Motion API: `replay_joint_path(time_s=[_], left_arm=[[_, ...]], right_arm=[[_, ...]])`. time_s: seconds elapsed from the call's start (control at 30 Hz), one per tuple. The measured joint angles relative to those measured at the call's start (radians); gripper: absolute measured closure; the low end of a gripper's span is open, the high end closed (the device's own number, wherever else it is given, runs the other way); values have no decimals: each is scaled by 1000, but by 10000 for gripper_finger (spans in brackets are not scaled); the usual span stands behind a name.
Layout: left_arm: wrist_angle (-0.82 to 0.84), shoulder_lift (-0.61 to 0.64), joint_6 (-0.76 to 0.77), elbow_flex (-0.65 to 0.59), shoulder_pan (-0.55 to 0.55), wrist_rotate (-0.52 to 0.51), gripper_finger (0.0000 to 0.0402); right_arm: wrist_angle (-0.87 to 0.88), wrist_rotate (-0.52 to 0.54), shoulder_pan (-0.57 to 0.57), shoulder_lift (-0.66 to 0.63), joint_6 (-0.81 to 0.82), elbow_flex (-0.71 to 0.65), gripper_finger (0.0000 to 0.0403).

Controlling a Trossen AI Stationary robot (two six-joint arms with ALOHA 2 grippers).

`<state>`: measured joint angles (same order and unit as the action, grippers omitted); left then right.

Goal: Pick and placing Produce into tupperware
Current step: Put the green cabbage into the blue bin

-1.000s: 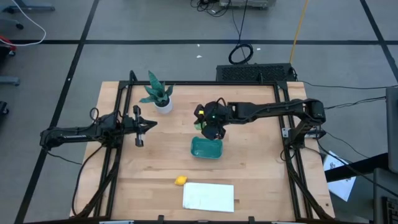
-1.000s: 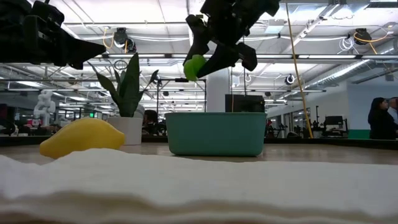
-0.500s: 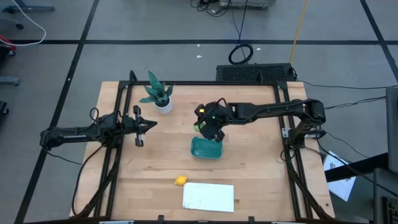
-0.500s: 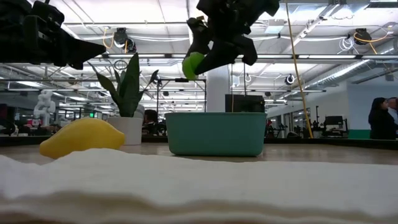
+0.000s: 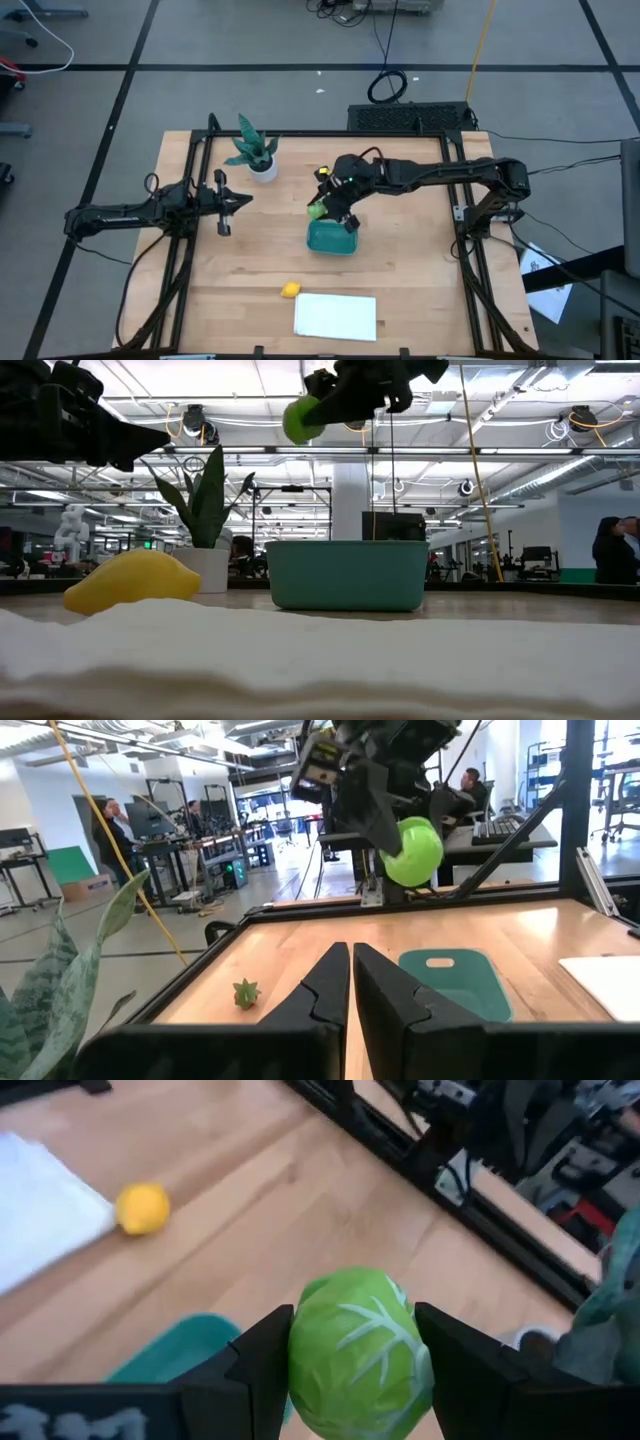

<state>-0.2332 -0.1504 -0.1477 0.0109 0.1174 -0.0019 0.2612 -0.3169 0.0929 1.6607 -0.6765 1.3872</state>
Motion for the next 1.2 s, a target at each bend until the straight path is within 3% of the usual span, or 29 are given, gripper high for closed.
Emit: replay_joint_path(time_s=[0.17, 0.53, 0.7, 1.2], left_arm=[[-5, 0, 2, 0, 0, 0, 376], [-4, 0, 14, 0, 0, 0, 376], [-4, 0, 22, 0, 0, 0, 376], [-4, 0, 22, 0, 0, 0, 376]], right_arm=[[-8, -7, 1, -10, 61, 0, 222], [-96, -237, 74, -18, 360, 0, 220], [-91, -315, 91, -18, 413, 0, 221], [-7, -317, 82, -18, 402, -43, 220]])
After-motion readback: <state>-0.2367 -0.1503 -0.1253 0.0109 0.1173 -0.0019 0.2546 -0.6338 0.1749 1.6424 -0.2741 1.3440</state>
